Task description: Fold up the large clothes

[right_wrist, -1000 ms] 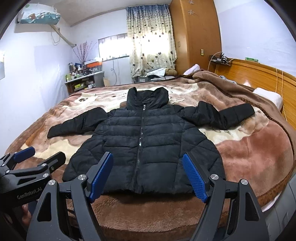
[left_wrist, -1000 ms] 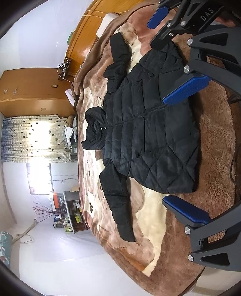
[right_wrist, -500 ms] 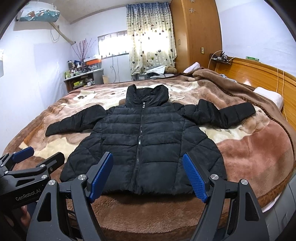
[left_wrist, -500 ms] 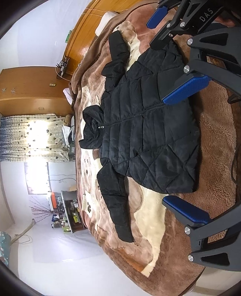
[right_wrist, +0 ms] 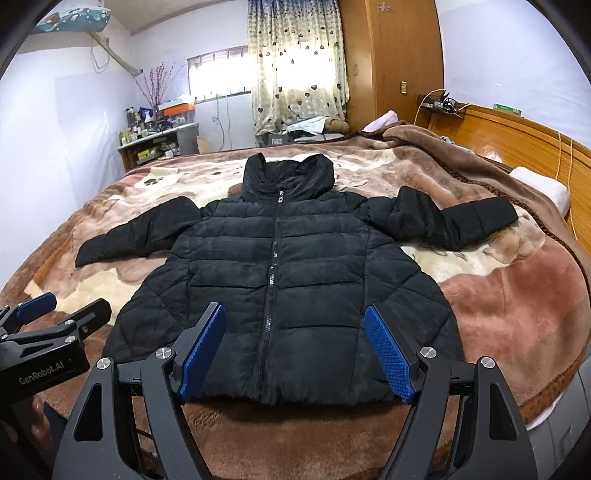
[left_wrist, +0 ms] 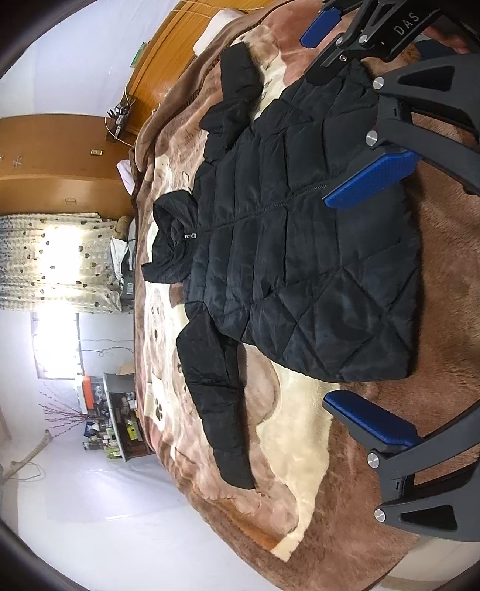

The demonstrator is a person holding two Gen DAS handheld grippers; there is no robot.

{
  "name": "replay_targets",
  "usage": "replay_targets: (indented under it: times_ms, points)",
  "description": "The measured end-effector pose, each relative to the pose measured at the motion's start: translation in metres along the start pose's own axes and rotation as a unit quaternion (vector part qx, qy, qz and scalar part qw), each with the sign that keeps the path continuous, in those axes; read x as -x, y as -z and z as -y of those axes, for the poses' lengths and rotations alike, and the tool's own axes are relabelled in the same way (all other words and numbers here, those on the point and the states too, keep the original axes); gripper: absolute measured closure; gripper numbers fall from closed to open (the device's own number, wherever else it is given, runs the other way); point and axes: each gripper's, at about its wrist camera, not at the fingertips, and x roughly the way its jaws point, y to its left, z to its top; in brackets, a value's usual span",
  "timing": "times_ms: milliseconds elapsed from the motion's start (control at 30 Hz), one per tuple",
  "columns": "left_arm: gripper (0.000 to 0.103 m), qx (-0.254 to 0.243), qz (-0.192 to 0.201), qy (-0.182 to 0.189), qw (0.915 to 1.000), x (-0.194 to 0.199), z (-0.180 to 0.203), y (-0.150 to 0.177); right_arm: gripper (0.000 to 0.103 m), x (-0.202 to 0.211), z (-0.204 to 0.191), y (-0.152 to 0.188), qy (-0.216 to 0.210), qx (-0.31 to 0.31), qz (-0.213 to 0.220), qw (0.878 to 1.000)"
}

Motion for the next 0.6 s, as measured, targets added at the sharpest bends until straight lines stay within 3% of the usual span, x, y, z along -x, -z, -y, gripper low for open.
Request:
replay_targets:
  times_ms: [133,300,400,600]
  points:
    - [0.003,0.013,-0.002,-0.02,0.9997,-0.028,-0.023,-0.019,0.026,-0.025,-0.004,-0.011,-0.001,-0.003,-0.009,1.0]
    - [0.003,0.058,-0.006,-0.014,0.9982,-0.074,-0.079,-0.047,0.026,-0.057,-0.011,-0.029,-0.015,-0.006,-0.015,1.0]
    - [0.003,0.119,-0.016,-0.002,0.9927,-0.111,-0.132,-0.069,0.026,-0.081,-0.017,-0.042,-0.033,-0.007,-0.018,0.999]
    - [0.003,0.197,-0.029,-0.036,0.9794,-0.18,-0.219,-0.093,0.025,-0.118,-0.039,-0.063,-0.096,0.012,-0.017,0.995]
